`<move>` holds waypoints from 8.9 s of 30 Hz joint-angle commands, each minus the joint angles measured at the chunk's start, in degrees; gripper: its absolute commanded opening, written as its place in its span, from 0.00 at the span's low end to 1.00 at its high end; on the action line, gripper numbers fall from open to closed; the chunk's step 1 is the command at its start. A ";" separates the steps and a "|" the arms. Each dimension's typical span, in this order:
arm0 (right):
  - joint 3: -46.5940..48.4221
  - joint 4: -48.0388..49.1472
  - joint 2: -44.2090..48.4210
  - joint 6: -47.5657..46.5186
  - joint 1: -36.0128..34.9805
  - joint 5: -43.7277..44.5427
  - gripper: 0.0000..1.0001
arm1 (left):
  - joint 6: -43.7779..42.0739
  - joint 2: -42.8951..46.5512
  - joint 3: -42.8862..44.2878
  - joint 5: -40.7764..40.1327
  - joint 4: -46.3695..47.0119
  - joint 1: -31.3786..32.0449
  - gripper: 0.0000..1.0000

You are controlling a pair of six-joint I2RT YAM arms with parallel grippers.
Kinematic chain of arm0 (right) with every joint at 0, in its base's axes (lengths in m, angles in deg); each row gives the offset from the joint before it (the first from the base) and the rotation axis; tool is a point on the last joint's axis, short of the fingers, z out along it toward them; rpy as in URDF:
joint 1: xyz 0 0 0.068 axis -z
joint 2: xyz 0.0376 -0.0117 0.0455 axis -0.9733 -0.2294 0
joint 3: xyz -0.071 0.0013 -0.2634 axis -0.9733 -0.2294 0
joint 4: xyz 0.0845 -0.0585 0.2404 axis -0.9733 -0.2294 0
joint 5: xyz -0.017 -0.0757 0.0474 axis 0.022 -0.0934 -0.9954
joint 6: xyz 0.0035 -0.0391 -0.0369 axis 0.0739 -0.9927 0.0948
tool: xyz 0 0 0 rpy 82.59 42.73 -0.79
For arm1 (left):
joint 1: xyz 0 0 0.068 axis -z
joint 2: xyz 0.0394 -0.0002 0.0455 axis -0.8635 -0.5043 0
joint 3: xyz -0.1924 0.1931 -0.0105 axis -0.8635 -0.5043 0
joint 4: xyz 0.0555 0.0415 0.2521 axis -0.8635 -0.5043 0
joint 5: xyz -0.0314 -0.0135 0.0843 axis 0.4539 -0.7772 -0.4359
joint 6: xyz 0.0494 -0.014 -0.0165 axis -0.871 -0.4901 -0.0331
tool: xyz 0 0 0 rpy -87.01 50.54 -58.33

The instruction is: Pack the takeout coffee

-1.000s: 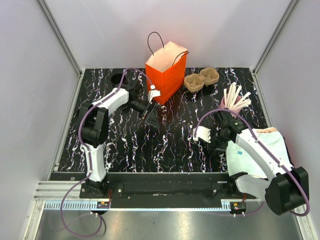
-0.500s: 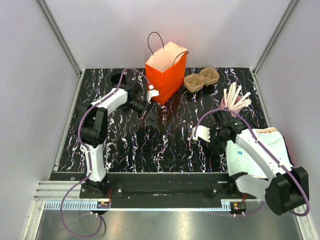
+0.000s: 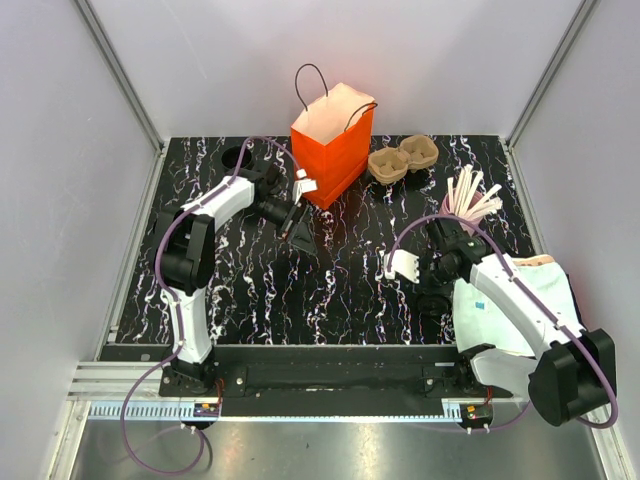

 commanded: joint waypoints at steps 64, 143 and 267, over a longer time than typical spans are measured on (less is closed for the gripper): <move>8.84 15.72 -8.42 53.20 -7.72 1.03 0.43 | -0.12 11.07 -9.72 6.88 4.89 -8.00 0.99; 7.26 33.30 -21.00 14.77 -5.53 -25.59 0.65 | 0.03 11.76 -10.16 10.67 8.81 -5.02 0.99; 19.91 15.91 -4.56 31.23 -2.27 -21.11 1.00 | 7.09 6.32 14.09 -46.74 -11.64 15.46 0.50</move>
